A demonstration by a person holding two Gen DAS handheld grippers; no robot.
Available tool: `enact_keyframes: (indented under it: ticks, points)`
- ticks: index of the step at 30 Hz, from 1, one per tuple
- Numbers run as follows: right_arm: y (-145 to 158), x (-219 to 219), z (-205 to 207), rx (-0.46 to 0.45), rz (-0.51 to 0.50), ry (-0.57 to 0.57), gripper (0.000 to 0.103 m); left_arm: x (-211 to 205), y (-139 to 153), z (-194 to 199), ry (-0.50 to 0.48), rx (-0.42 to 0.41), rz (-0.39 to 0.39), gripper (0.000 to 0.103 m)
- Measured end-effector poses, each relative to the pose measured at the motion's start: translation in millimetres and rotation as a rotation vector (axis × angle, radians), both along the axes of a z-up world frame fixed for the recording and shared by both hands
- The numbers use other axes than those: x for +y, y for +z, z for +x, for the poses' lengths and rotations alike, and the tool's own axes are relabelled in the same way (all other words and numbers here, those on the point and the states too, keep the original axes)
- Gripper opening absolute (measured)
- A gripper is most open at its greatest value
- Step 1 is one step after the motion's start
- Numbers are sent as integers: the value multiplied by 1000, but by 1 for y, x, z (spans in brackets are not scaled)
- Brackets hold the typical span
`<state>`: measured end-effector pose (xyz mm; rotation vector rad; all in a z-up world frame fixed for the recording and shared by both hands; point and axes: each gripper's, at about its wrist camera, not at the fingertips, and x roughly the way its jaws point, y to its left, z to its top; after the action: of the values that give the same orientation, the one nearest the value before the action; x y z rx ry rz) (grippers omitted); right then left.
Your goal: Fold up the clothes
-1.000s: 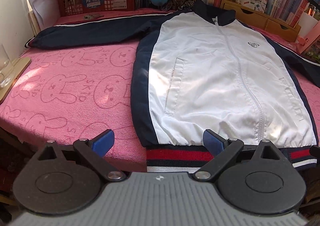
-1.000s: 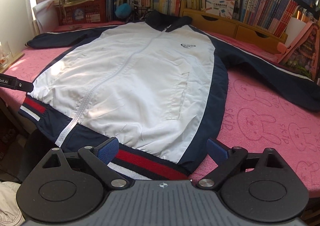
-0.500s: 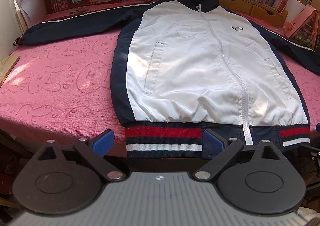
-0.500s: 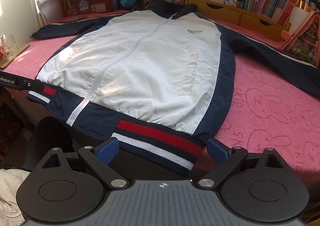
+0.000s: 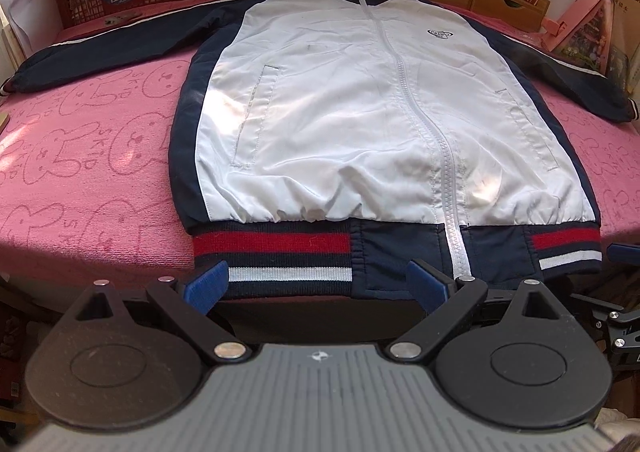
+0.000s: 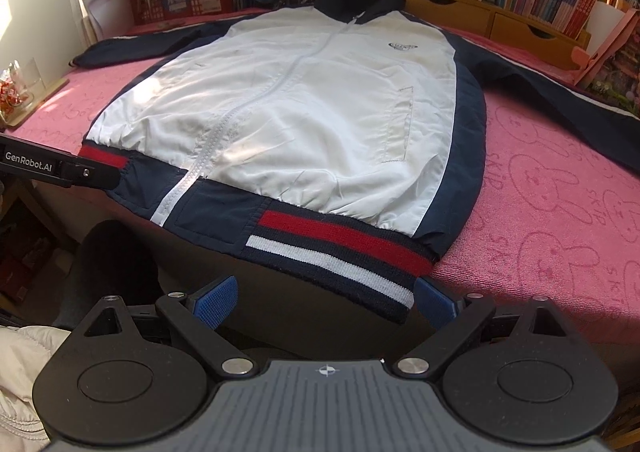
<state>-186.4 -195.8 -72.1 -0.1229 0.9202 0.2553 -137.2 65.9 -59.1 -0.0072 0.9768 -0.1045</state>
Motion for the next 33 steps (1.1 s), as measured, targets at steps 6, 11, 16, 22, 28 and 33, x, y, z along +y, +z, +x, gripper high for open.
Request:
enact_keyframes:
  ticks: [6,11,16,22,28,33]
  points:
    - [-1,-7,-1,0,7,-39,96,-9,-1,4,-15,0,5,97]
    - [5,-28,2,-82,-8,-123,96,-10,-1,8,-6,-7,10,97]
    - [23,-103,25,-278,59,-407,96,0,2,20,57,-29,22,97]
    - [16,-252,82,-424,233,-797,96,17,7,45,188,-77,14,98]
    - [-11,-364,156,-436,236,-1055,95,20,1,75,299,-107,9,98]
    - [-32,-409,203,-411,271,-1154,95,12,-4,98,320,-131,56,98]
